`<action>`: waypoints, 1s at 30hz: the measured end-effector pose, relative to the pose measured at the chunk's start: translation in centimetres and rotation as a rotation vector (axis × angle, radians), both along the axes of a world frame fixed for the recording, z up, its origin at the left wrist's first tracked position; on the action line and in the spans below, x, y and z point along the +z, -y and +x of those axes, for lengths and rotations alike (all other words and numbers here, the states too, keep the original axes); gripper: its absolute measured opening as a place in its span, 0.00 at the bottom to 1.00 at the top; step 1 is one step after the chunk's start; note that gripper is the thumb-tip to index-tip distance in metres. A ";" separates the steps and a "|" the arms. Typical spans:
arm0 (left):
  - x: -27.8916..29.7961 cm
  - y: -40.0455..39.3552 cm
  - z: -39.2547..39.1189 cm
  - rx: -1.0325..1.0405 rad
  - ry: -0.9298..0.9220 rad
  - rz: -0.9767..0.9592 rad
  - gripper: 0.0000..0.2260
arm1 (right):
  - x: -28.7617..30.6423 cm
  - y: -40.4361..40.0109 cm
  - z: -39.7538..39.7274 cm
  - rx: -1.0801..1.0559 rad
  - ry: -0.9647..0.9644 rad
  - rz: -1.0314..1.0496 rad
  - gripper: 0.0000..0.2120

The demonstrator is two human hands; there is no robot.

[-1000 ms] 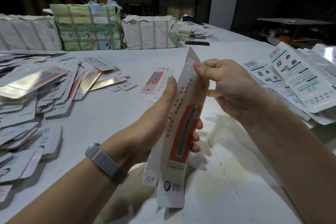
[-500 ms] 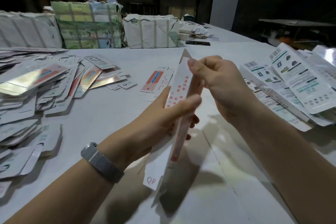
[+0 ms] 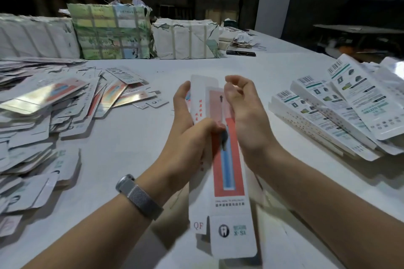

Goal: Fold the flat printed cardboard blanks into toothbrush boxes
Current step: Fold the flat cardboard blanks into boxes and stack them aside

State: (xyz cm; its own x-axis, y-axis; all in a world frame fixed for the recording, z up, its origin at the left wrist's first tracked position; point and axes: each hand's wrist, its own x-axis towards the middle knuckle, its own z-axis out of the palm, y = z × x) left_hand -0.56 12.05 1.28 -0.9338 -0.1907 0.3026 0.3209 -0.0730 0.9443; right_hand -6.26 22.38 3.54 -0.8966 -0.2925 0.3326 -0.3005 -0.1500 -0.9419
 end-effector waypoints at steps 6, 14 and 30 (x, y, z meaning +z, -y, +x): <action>-0.4 -1.1 0.0 -0.024 0.018 0.038 0.35 | -0.6 -0.1 0.8 0.022 0.155 -0.158 0.10; -0.5 -1.2 0.1 0.022 -0.114 -0.001 0.24 | -0.6 0.1 0.8 0.128 0.193 -0.182 0.17; 0.0 -0.7 -0.2 -0.020 0.072 0.105 0.10 | 0.0 -0.3 0.4 0.081 0.155 -0.206 0.06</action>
